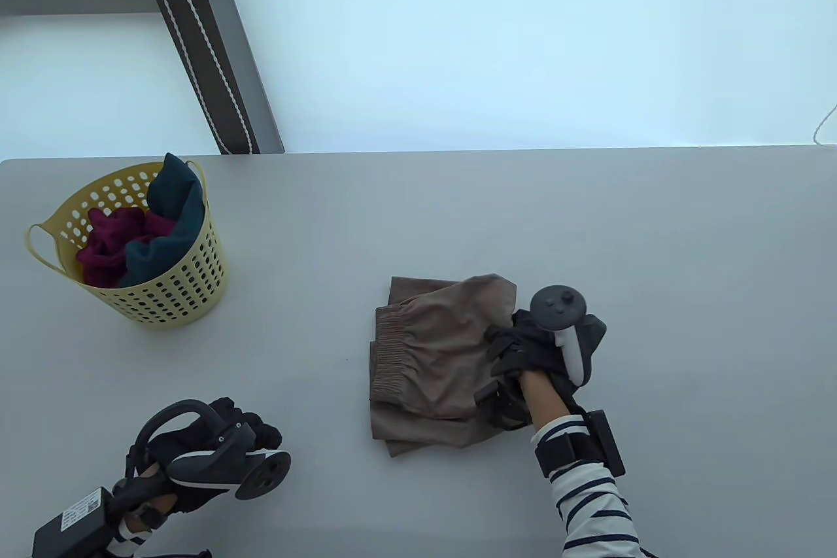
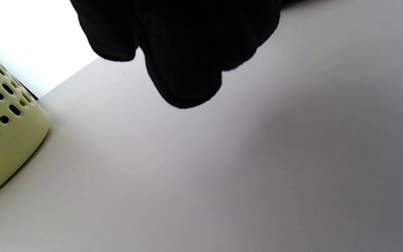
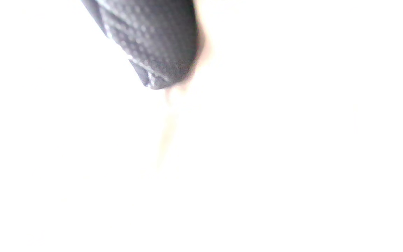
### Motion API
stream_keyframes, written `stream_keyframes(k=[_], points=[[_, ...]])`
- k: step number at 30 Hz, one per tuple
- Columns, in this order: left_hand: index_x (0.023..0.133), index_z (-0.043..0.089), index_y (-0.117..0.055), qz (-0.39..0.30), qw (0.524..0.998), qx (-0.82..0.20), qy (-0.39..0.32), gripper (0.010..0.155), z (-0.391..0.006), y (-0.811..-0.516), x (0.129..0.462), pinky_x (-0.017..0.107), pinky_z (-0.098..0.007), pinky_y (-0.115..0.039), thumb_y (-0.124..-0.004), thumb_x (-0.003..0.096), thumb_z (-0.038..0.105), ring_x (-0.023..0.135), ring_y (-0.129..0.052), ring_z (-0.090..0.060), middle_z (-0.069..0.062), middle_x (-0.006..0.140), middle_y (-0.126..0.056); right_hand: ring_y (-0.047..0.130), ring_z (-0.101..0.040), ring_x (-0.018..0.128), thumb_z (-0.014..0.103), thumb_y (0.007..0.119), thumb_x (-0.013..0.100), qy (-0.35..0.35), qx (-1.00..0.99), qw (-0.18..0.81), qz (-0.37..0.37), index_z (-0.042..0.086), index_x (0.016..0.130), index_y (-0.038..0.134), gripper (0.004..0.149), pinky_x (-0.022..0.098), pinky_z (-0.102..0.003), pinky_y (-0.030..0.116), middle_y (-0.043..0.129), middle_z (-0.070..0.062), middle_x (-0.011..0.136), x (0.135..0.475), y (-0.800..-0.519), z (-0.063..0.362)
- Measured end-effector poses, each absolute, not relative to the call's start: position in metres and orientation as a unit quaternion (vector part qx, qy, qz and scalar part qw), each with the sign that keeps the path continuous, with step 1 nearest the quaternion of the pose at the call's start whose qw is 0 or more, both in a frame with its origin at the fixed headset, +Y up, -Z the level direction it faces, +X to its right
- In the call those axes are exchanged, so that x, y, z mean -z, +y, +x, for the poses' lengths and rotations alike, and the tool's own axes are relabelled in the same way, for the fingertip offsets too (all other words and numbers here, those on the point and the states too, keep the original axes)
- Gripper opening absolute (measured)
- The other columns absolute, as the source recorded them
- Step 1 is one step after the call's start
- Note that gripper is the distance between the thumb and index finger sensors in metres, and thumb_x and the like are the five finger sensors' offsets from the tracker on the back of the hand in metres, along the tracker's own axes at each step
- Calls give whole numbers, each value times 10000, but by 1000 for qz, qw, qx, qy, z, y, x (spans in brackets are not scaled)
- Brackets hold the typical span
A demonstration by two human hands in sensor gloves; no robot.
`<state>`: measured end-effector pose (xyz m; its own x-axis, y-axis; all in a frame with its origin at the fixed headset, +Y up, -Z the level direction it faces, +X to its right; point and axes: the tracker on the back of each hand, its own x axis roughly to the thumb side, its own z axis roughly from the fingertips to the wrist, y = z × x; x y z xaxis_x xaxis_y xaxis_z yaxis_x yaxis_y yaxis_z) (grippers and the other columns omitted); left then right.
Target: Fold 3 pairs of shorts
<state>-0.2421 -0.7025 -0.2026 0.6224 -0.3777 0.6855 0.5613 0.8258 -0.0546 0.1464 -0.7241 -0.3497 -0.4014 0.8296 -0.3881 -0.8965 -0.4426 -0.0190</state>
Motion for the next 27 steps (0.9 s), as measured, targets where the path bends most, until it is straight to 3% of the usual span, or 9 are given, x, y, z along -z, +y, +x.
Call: stream_keyframes(k=[3, 9, 13, 17, 18, 20, 23, 25, 27], points=[[901, 301, -657, -137, 890, 262, -347, 505, -243, -704, 203, 673, -465, -792, -489, 456, 469, 578, -1047, -95, 99, 730, -917, 969, -406, 627, 251, 808, 435, 93, -702, 693, -133, 109, 720, 652, 355, 445, -509, 821, 801, -228, 789, 367, -708, 148], [903, 298, -657, -139, 893, 257, -342, 506, -246, -705, 206, 672, -466, -792, -489, 456, 468, 580, -1047, -97, 97, 732, -916, 975, -298, 702, 277, 792, 465, -60, -625, 769, -118, 195, 747, 598, 352, 522, -435, 843, 795, -122, 829, 390, -663, 194], [903, 297, -657, -144, 891, 256, -345, 507, -245, -707, 206, 672, -467, -791, -489, 457, 468, 580, -1047, -97, 96, 733, -916, 890, -228, 861, 306, 762, 501, -157, -541, 816, -131, 278, 775, 540, 353, 659, -448, 735, 713, -22, 934, 390, -656, 255], [903, 298, -657, -146, 891, 257, -345, 507, -245, -708, 206, 672, -467, -792, -488, 456, 469, 580, -1047, -97, 97, 733, -916, 643, -287, 1037, 326, 705, 533, -204, -533, 795, -207, 312, 839, 449, 399, 736, -543, 519, 543, -6, 1056, 371, -682, 316], [903, 299, -656, -145, 892, 256, -344, 507, -245, -708, 206, 672, -468, -790, -488, 457, 469, 581, -1047, -97, 96, 734, -915, 444, -382, 1064, 347, 662, 550, -201, -546, 780, -230, 288, 901, 368, 461, 725, -594, 388, 427, -64, 1098, 366, -691, 328], [904, 298, -656, -146, 892, 255, -343, 508, -245, -709, 206, 673, -467, -791, -488, 456, 469, 582, -1047, -97, 97, 736, -914, 77, -568, 917, 421, 605, 567, -146, -599, 725, -306, 110, 1013, 119, 730, 589, -681, 161, 116, -258, 1060, 352, -720, 350], [904, 298, -655, -144, 892, 259, -342, 508, -246, -711, 207, 674, -466, -791, -487, 456, 470, 583, -1046, -97, 97, 736, -914, 105, -682, 748, 508, 546, 547, -45, -657, 619, -428, -102, 973, 27, 907, 457, -723, 245, 97, -480, 910, 329, -753, 361], [905, 297, -655, -145, 892, 258, -342, 509, -246, -712, 208, 674, -469, -789, -487, 456, 470, 585, -1045, -98, 96, 738, -914, -17, -619, 727, 490, 546, 555, -27, -682, 604, -412, -117, 954, -10, 915, 447, -673, 143, 16, -445, 900, 326, -758, 364], [906, 297, -653, -147, 891, 259, -342, 510, -245, -713, 208, 675, -468, -789, -487, 456, 470, 586, -1045, -99, 95, 739, -913, 1, -645, 725, 498, 545, 551, -7, -697, 595, -400, -120, 945, -24, 928, 450, -691, 167, 16, -461, 890, 327, -755, 364]])
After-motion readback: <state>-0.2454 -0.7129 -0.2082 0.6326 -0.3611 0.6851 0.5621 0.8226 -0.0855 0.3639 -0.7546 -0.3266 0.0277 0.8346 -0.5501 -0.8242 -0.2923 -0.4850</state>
